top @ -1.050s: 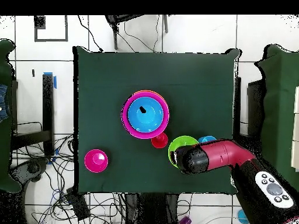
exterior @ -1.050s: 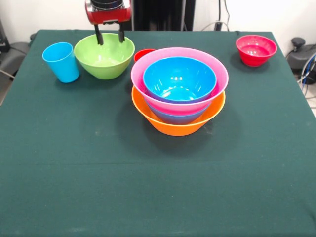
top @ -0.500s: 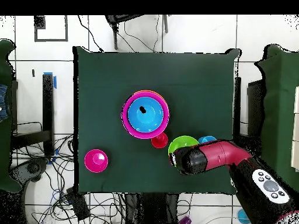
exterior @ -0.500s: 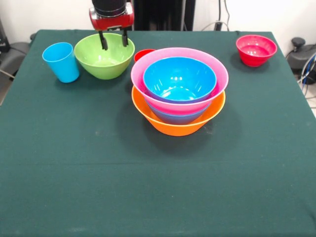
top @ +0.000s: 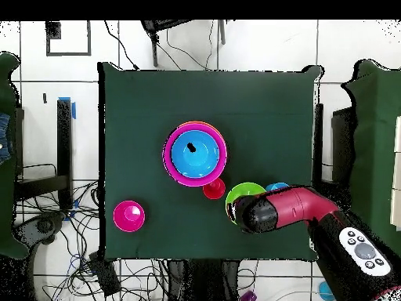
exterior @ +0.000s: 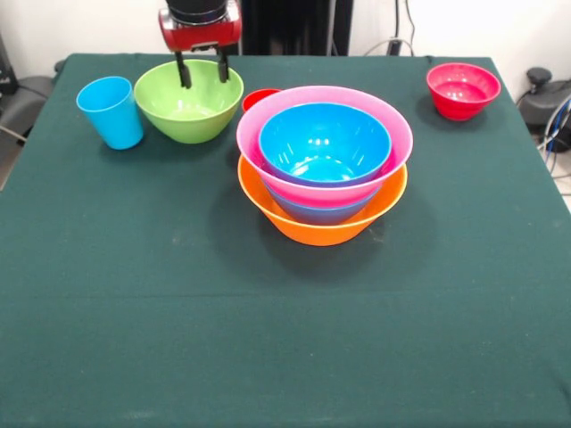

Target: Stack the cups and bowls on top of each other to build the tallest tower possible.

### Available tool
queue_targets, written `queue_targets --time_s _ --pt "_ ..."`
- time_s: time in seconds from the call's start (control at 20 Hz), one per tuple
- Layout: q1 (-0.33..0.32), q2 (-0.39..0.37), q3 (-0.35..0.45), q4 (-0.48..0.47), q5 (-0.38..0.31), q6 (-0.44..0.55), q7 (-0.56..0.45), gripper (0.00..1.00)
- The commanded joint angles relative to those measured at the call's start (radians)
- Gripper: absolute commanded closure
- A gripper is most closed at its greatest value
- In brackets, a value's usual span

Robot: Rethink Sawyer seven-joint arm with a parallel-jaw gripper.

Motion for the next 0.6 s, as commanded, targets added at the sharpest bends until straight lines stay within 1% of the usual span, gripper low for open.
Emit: queue_targets --time_s 0.05,0.25,0.6 --pt "0.057 -0.036 0.051 0.037 -0.028 0.022 -0.168 0.00" --pt "0.070 -0.040 0.044 0.047 -0.042 0.009 -0.161 0.00" --pt "0.084 -0.039 0.033 0.060 -0.048 -0.014 -0.131 0.00"
